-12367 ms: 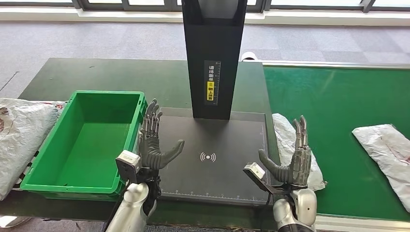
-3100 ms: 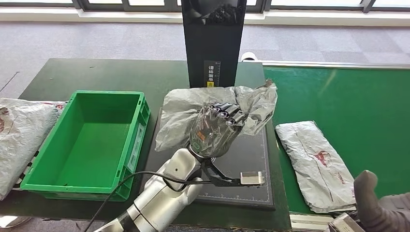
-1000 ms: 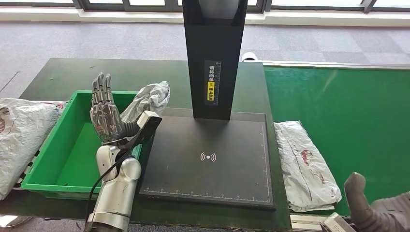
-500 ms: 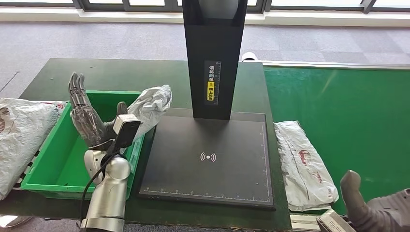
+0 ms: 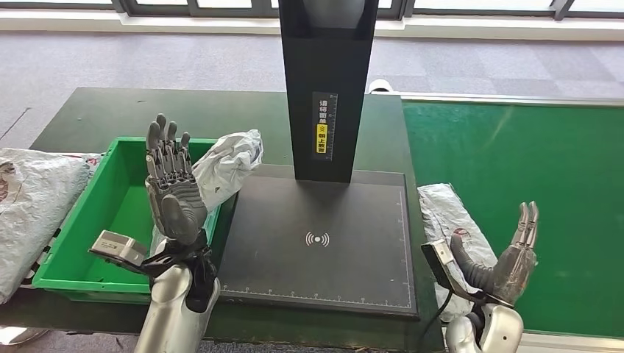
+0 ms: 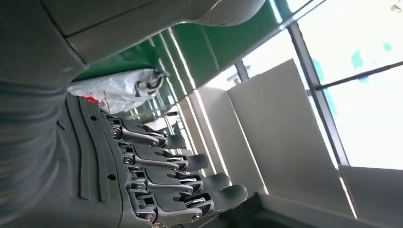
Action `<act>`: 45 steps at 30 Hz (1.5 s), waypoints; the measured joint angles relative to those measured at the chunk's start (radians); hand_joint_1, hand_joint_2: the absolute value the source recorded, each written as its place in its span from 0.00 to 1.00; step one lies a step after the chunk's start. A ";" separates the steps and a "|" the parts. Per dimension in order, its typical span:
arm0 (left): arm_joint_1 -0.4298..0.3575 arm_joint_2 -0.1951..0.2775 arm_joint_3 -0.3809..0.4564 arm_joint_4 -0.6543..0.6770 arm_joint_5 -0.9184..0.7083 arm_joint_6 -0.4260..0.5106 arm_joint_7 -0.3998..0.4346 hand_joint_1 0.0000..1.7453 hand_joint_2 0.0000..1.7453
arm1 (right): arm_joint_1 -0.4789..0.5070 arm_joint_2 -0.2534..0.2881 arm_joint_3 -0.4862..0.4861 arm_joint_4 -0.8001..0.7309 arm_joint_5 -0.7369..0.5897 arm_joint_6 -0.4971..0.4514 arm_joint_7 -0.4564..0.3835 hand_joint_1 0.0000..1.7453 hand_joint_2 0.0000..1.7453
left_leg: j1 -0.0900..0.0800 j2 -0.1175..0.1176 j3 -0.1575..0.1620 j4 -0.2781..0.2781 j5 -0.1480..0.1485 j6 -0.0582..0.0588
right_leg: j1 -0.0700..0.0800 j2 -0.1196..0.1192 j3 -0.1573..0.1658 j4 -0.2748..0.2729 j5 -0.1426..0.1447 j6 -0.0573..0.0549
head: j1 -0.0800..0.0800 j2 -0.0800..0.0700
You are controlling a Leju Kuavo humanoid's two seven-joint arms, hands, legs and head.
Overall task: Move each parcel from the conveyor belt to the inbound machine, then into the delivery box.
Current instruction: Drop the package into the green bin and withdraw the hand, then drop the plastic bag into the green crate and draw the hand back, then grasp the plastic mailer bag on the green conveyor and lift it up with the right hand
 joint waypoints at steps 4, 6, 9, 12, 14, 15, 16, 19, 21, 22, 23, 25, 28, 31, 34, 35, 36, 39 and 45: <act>0.031 0.005 -0.002 -0.030 0.045 -0.103 0.000 0.00 1.00 | -0.075 -0.042 -0.020 0.194 0.026 0.000 0.061 0.00 1.00 | 0.000 0.000 0.000 0.000 0.000 0.000 | 0.000 0.000 -0.001 0.000 0.000 0.000 | 0.000 0.000; 0.044 0.007 -0.002 -0.040 0.061 -0.130 0.000 0.00 1.00 | -0.101 -0.056 -0.026 0.264 0.033 0.000 0.079 0.00 1.00 | 0.000 0.000 0.000 0.000 0.000 0.000 | 0.001 0.000 -0.001 0.000 0.000 0.000 | 0.000 0.000; 0.068 0.009 -0.002 -0.050 0.073 -0.165 0.000 0.00 1.00 | -0.133 -0.075 -0.026 0.355 0.036 0.002 0.110 0.00 1.00 | 0.001 0.001 0.000 0.000 0.000 0.000 | 0.002 0.000 -0.001 0.000 0.000 -0.001 | 0.000 0.000; 0.093 0.012 -0.001 -0.054 0.073 -0.179 0.000 0.00 1.00 | -0.154 -0.091 -0.026 0.421 0.035 0.011 0.135 0.00 1.00 | 0.001 0.000 0.000 0.000 0.000 0.000 | 0.001 0.000 -0.001 0.000 0.000 -0.001 | 0.000 0.000; 0.102 0.013 0.000 -0.054 0.072 -0.186 0.000 0.00 1.00 | -0.162 -0.100 -0.026 0.452 0.032 0.021 0.153 0.00 1.00 | 0.001 0.000 0.000 0.000 0.000 0.000 | 0.001 0.000 -0.001 0.000 0.000 -0.001 | 0.000 0.000; 0.104 0.013 0.000 -0.054 0.072 -0.189 0.000 0.00 1.00 | -0.165 -0.104 -0.026 0.466 0.030 0.028 0.162 0.00 1.00 | 0.001 0.000 0.000 0.000 0.000 0.000 | 0.001 0.000 -0.001 0.000 0.000 -0.001 | 0.000 0.000; 0.104 0.013 0.000 -0.053 0.072 -0.191 0.000 0.00 1.00 | -0.168 -0.108 -0.026 0.480 0.028 0.037 0.171 0.00 1.00 | 0.001 0.000 0.000 0.000 0.000 0.000 | 0.001 0.000 -0.001 0.000 0.000 -0.001 | 0.000 0.000; 0.105 0.013 0.002 -0.053 0.070 -0.194 0.000 0.00 1.00 | -0.173 -0.120 -0.026 0.518 0.025 0.059 0.198 0.00 1.00 | 0.001 0.000 0.000 0.000 0.000 0.000 | 0.001 0.000 -0.001 0.000 0.000 -0.001 | 0.000 0.000; 0.105 0.013 0.003 -0.052 0.069 -0.196 0.000 0.00 1.00 | -0.175 -0.125 -0.026 0.534 0.025 0.064 0.205 0.00 1.00 | 0.001 0.000 0.000 0.000 0.000 0.000 | 0.001 0.000 -0.001 0.000 0.000 -0.001 | 0.000 0.000; 0.105 0.013 0.003 -0.052 0.069 -0.196 0.000 0.00 1.00 | -0.175 -0.127 -0.026 0.540 0.025 0.065 0.206 0.00 1.00 | 0.001 0.000 0.000 0.000 0.000 0.000 | 0.001 0.000 -0.001 0.000 0.000 -0.001 | 0.000 0.000; 0.105 0.013 0.003 -0.052 0.069 -0.197 0.000 0.00 1.00 | -0.176 -0.129 -0.026 0.545 0.025 0.066 0.206 0.00 1.00 | 0.001 0.000 0.000 0.000 0.000 0.000 | 0.001 0.000 -0.001 0.000 0.000 -0.001 | 0.000 0.000; 0.105 0.013 0.004 -0.051 0.069 -0.197 0.000 0.00 1.00 | -0.177 -0.131 -0.026 0.552 0.026 0.066 0.206 0.00 1.00 | 0.001 0.000 0.000 0.000 0.000 0.000 | 0.001 0.000 -0.001 0.000 0.000 -0.001 | 0.000 0.000; 0.105 0.013 0.004 -0.051 0.069 -0.197 0.000 0.00 1.00 | -0.178 -0.133 -0.026 0.559 0.026 0.066 0.206 0.00 1.00 | 0.001 0.000 0.000 0.000 0.000 0.000 | 0.001 0.000 -0.001 0.000 0.000 -0.001 | 0.000 0.000; 0.105 0.013 0.005 -0.051 0.069 -0.197 0.000 0.00 1.00 | -0.179 -0.136 -0.026 0.565 0.026 0.068 0.209 0.00 1.00 | 0.001 0.000 0.000 0.000 0.000 0.000 | 0.001 0.000 -0.001 0.000 0.000 -0.001 | 0.000 0.000; 0.105 0.013 0.006 -0.051 0.069 -0.197 0.000 0.00 1.00 | -0.180 -0.137 -0.026 0.572 0.026 0.082 0.227 0.00 1.00 | 0.001 0.000 -0.001 0.000 0.000 0.000 | 0.001 0.000 -0.001 0.000 0.000 -0.001 | 0.000 0.000; 0.106 0.013 0.007 -0.051 0.069 -0.197 0.000 0.00 1.00 | -0.180 -0.137 -0.026 0.576 0.026 0.088 0.234 0.00 1.00 | 0.001 0.000 -0.001 0.000 0.000 0.000 | 0.001 0.000 -0.001 0.000 0.000 -0.001 | 0.000 0.000; 0.106 0.013 0.007 -0.051 0.068 -0.197 0.000 0.00 1.00 | -0.181 -0.137 -0.026 0.579 0.025 0.095 0.242 0.00 1.00 | 0.001 0.000 -0.001 0.000 0.000 0.000 | 0.001 0.000 -0.001 0.000 0.000 -0.001 | 0.000 0.000; 0.107 0.013 0.009 -0.051 0.063 -0.197 0.000 0.00 1.00 | -0.183 -0.138 -0.026 0.589 0.021 0.123 0.260 0.14 1.00 | 0.001 0.000 -0.001 0.000 0.000 0.000 | 0.001 0.000 -0.001 0.000 0.000 -0.001 | 0.000 0.000; 0.121 0.014 0.010 -0.052 0.054 -0.198 0.000 0.00 1.00 | -0.192 -0.142 -0.026 0.619 0.008 0.223 0.274 1.00 1.00 | 0.001 0.000 0.000 0.000 0.000 0.000 | 0.001 0.000 -0.001 0.000 0.000 -0.001 | 0.000 0.000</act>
